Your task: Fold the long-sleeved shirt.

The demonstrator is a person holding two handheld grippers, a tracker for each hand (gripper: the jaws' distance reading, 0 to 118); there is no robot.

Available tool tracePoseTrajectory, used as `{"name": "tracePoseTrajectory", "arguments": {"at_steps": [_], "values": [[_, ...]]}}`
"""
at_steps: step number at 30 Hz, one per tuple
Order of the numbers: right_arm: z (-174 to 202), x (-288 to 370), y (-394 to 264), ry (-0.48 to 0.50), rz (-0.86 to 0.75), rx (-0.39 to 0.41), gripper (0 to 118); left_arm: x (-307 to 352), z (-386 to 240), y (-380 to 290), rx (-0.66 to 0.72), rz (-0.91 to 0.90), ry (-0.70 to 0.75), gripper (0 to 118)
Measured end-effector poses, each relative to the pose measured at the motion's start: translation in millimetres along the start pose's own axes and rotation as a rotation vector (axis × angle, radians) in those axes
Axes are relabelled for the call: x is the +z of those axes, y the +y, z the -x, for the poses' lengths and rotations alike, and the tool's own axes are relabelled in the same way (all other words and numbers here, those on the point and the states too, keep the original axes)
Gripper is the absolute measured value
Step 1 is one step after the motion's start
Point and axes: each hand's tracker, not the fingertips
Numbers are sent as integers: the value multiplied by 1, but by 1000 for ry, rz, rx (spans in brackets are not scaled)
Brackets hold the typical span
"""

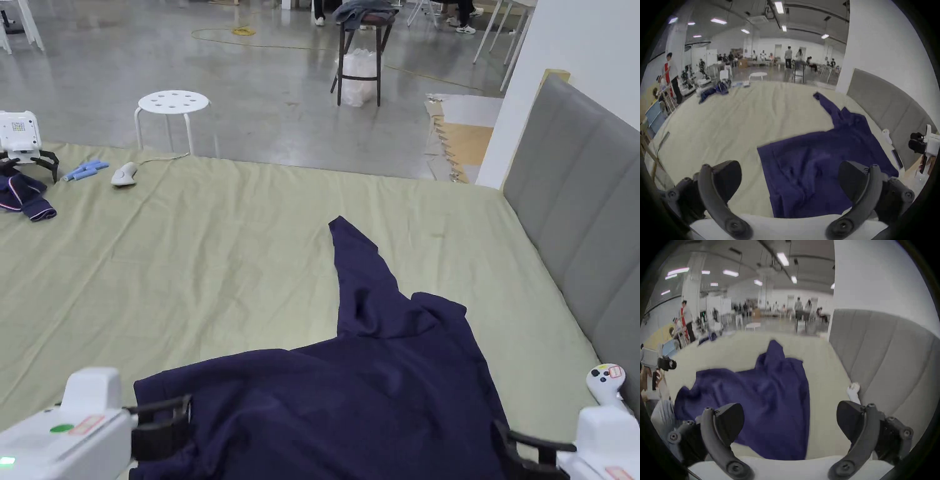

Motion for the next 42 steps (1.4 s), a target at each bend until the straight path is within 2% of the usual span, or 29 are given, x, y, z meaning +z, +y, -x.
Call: {"name": "tracePoseTrajectory", "arguments": {"at_steps": [1, 2, 3, 4, 5, 6, 7, 10, 11, 12, 13, 14, 15, 16, 18, 21, 22, 24, 27, 28, 29, 31, 32, 33, 34, 35, 38, 42], "values": [[6, -2, 7, 31, -37, -9, 48, -2, -4, 3, -7, -28, -4, 58], [3, -25, -14, 46, -76, -7, 32, -5, -7, 5, -9, -74, 18, 45], [10, -34, -14, 27, -83, 5, 32, -9, -7, 13, -6, -67, 30, 45], [16, -42, -16, 7, -67, 14, 0, -15, -6, 12, 14, -59, 66, 8], [18, -50, -16, 7, -68, 18, 0, -20, -4, 12, 64, -69, 55, 6], [36, -48, -10, 45, -50, 25, 0, -25, 1, 11, 102, -48, -7, 4], [42, -52, -13, 57, -44, 3, 0, -23, -2, 21, 145, -23, -44, 4], [50, -63, -18, 44, -34, -1, 0, -44, 10, 17, 181, 13, 26, 4], [50, -66, -20, 70, -23, -38, 0, -53, 21, 26, 221, 44, 30, 13], [51, -70, -21, 85, -15, -48, 0, -64, 31, 27, 256, 79, 24, 32], [50, -76, -24, 80, -7, -48, 0, -75, 40, 27, 301, 97, 33, 64], [48, -84, -27, 80, 3, -52, 0, -90, 48, 27, 321, 143, 40, 103], [47, -89, -28, 83, 16, -57, 0, -121, 66, 26, 334, 208, 55, 110], [45, -93, -29, 88, 23, -63, 0, -127, 72, 25, 350, 250, 91, 106], [54, -97, -31, 85, 35, -61, 0, -150, 79, 29, 351, 283, 53, 105], [55, -110, -37, 83, 68, -61, 0, -171, 80, 27, 338, 328, 83, 101], [51, -118, -40, 84, 80, -66, 0, -175, 80, 26, 325, 330, 91, 95], [49, -126, -44, 87, 100, -77, 0, -181, 77, 15, 309, 339, 100, 51], [52, -135, -47, 91, 117, -72, 0, -175, 71, 3, 306, 313, 137, 23], [51, -138, -48, 95, 122, -72, 0, -173, 71, 4, 271, 280, 174, 18], [52, -142, -47, 100, 128, -75, 6, -171, 70, 4, 254, 271, 193, 17], [51, -155, -39, 123, 143, -99, 55, -174, 68, -2, 249, 272, 164, 17], [48, -167, -32, 140, 155, -109, 69, -174, 67, -2, 277, 305, 138, 17], [47, -180, -22, 134, 168, -106, 69, -173, 67, 1, 276, 308, 136, 17], [47, -192, -13, 134, 173, -105, 103, -173, 68, 3, 281, 313, 134, 17], [46, -206, -4, 148, 168, -101, 118, -180, 73, -2, 285, 320, 131, 17], [34, -266, 29, 177, 148, -97, 118, -180, 75, 6, 246, 321, 139, 16], [16, -352, 56, 256, 223, -96, 117, -177, 70, 7, 233, 331, 128, 16]]}}
